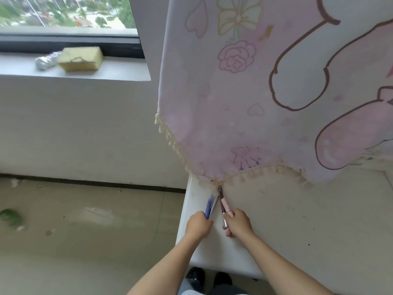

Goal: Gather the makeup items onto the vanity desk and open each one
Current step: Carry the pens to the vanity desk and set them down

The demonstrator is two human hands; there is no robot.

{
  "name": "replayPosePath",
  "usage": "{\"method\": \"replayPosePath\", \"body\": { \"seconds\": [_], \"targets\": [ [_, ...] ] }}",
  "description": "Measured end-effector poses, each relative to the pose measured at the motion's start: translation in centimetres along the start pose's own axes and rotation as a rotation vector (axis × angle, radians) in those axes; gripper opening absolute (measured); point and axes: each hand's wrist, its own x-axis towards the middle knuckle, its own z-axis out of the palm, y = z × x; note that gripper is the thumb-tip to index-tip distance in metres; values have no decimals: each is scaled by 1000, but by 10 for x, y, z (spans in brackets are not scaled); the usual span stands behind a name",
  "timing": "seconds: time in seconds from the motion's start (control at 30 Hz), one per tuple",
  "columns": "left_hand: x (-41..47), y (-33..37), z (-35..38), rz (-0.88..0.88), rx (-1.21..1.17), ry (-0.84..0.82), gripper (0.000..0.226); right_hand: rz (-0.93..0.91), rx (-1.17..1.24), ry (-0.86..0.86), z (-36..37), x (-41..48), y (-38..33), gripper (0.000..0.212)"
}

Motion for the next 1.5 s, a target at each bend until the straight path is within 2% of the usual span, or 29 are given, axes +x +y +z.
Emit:
{"method": "replayPosePath", "body": {
  "seconds": [0.13,0.2,0.37,0.47,0.6,0.7,0.8,1.13,1.23,1.3,1.43,1.5],
  "targets": [
    [2,6,-1,34,263,12,12,-31,-104,-53,1,6,0,11],
    [2,8,-2,34,322,29,15,-44,-82,-65,1,8,1,11],
    [6,4,-3,38,319,80,27,-54,-38,-30,-3,12,3,14],
    [7,2,-2,63,322,136,16,-41,-161,31,-7,13,5,20],
    [7,0,-1,110,303,173,15,-49,-400,63,-9,13,4,35],
    [6,0,2,148,305,181,14,-55,-478,76,-7,12,1,37],
    [5,-2,6,166,335,195,28,-61,-497,88,-6,10,-3,35],
    [4,-13,4,296,457,230,31,-70,-502,153,-4,7,1,39],
    [5,-20,1,458,492,388,29,-83,-461,175,-6,5,6,35],
    [7,-26,0,504,572,420,31,-113,-438,179,-8,1,10,31],
    [5,-35,-4,519,615,320,24,-179,-475,206,-10,-9,22,37],
    [-4,-36,-10,528,610,326,23,-213,-519,215,-11,-16,27,43]
  ]
}}
